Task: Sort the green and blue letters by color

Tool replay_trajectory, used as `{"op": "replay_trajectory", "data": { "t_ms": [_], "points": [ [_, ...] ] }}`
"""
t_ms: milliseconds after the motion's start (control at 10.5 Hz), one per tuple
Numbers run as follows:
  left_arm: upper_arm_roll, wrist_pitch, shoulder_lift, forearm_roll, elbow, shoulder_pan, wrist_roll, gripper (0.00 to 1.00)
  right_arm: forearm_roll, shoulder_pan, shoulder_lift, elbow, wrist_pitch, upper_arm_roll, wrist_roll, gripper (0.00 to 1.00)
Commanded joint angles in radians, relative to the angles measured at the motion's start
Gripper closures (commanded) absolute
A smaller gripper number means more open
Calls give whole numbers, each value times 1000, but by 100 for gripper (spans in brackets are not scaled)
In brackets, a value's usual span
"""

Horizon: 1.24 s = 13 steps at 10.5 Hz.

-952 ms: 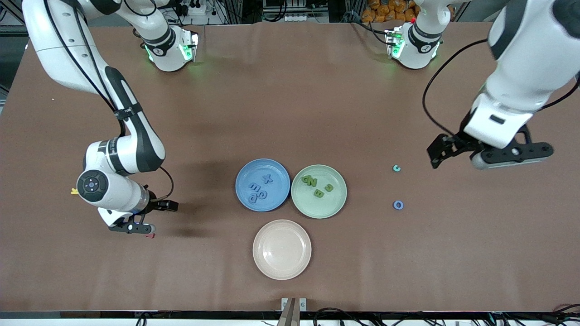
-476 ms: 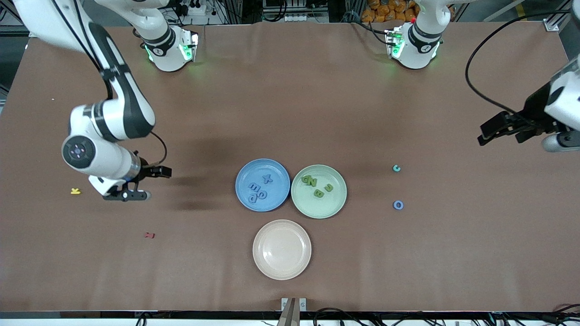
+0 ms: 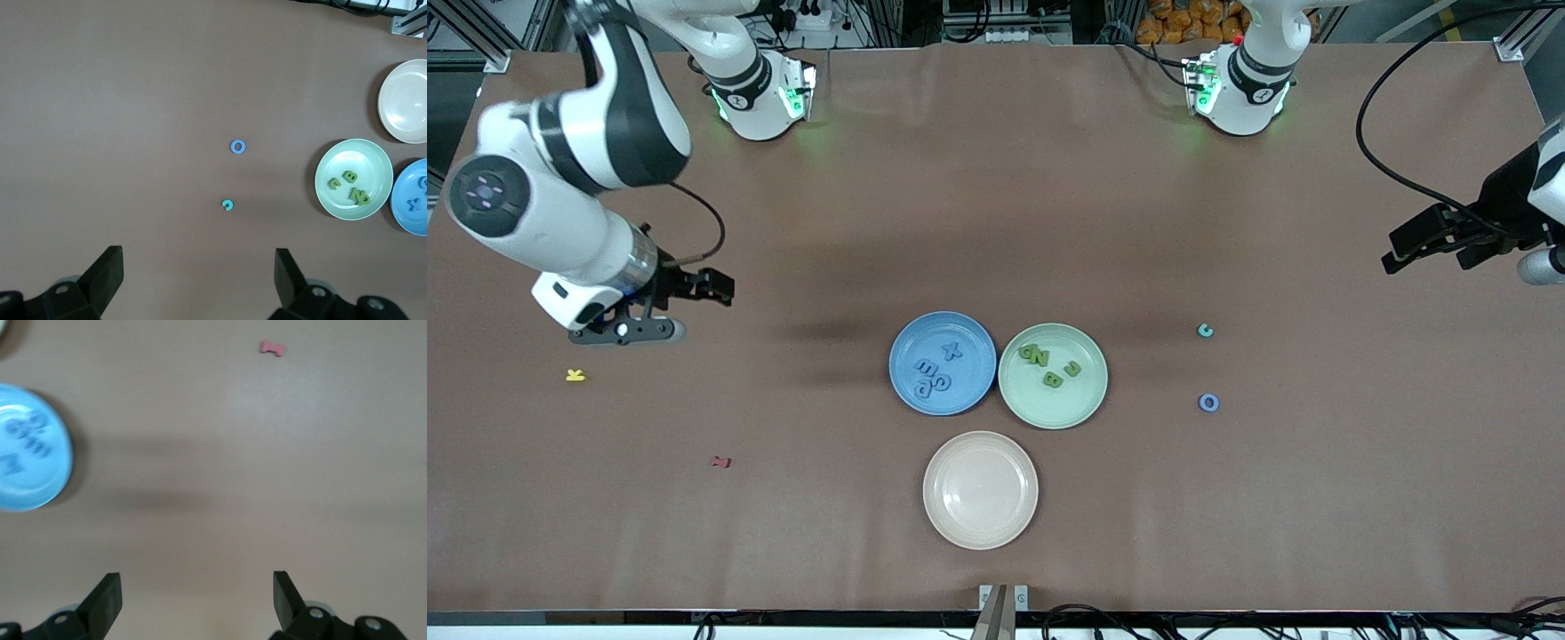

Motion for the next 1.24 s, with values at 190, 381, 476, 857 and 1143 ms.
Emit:
{"op": "replay_trajectory", "data": {
  "t_ms": [190,381,476,857,1143],
  "points": [
    [5,-16,13,20,11,-16,20,0,52,50,-40,282,-220,-58,-60,0],
    [-17,-16,6,17,12,-11,20,0,32,39,-89,261,-217,-54,-54,0],
    [-20,-16,0,18,12,-10,22,0,27,36,-106,249,-212,-54,-50,0],
    [-15,0,12,35,12,-14,20,0,-2,27,-118,246,-154,-60,-50,0],
    [-17,32,13,64,12,-16,14,0,-11,15,-118,232,-132,-69,-48,0]
  ]
}}
